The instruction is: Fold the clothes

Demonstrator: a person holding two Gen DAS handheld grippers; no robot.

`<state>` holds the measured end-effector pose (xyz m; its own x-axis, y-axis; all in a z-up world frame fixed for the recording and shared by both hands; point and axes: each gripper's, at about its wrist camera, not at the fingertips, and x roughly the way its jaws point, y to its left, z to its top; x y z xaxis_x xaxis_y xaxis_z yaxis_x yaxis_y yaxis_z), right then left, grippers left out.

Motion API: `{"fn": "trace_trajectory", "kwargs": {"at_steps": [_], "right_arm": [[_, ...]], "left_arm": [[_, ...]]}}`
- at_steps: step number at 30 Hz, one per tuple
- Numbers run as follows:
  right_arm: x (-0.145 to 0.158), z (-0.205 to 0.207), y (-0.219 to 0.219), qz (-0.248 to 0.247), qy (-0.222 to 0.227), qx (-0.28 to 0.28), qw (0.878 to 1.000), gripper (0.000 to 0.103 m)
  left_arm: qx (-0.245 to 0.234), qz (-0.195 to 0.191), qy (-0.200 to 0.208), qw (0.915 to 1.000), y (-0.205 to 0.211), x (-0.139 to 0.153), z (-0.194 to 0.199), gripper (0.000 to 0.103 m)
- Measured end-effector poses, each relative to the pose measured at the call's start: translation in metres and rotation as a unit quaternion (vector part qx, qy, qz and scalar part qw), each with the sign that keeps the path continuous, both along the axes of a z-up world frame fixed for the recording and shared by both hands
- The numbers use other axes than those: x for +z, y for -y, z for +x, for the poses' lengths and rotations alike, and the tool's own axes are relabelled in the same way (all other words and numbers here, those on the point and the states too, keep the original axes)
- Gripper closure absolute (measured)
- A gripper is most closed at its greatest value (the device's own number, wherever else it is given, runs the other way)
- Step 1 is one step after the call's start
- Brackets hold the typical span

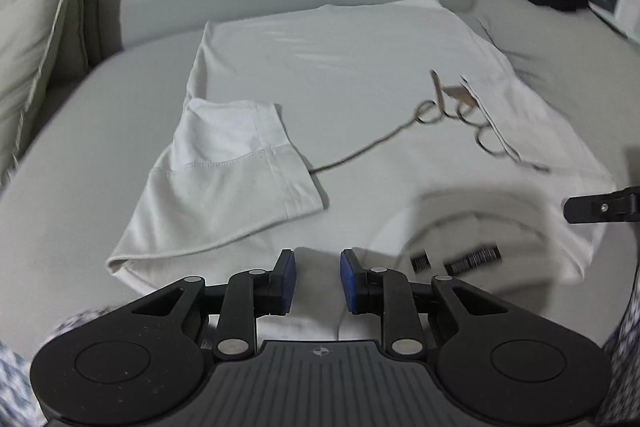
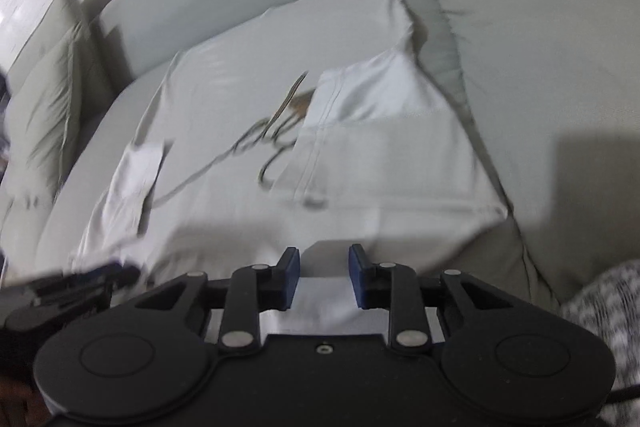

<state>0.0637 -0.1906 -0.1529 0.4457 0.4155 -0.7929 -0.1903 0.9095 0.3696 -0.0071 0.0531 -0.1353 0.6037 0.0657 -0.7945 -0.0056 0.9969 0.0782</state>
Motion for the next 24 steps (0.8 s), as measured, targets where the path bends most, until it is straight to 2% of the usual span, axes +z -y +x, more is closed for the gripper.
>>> {"fn": "trace_trajectory", "kwargs": {"at_steps": [4, 6, 13, 17, 24], "right_arm": [[0.01, -0.024, 0.009, -0.006, -0.027, 0.011, 1.0, 0.077], [0.016, -0.031, 0.017, 0.01, -0.038, 0.008, 0.999, 0.076], [0.027, -0.021, 0.0, 0.028, 0.0, 0.016, 0.999, 0.076], [0.028, -0.018, -0.015, 0.027, 0.005, 0.028, 0.999, 0.076], [0.027, -0.023, -0.016, 0.027, 0.005, 0.03, 0.999, 0.072]], "left_arm": [[-0.007, -0.026, -0.004, 0.9996, -0.005, 0.011, -0.022, 0.079], [0.001, -0.007, -0.002, 1.0, -0.002, 0.015, -0.02, 0.074], [0.029, 0.072, 0.008, 0.9969, 0.01, 0.027, -0.006, 0.068], [0.035, 0.058, -0.006, 0.9977, 0.012, 0.025, -0.001, 0.064], [0.036, 0.025, -0.035, 0.9984, 0.007, 0.009, 0.001, 0.064]]}}
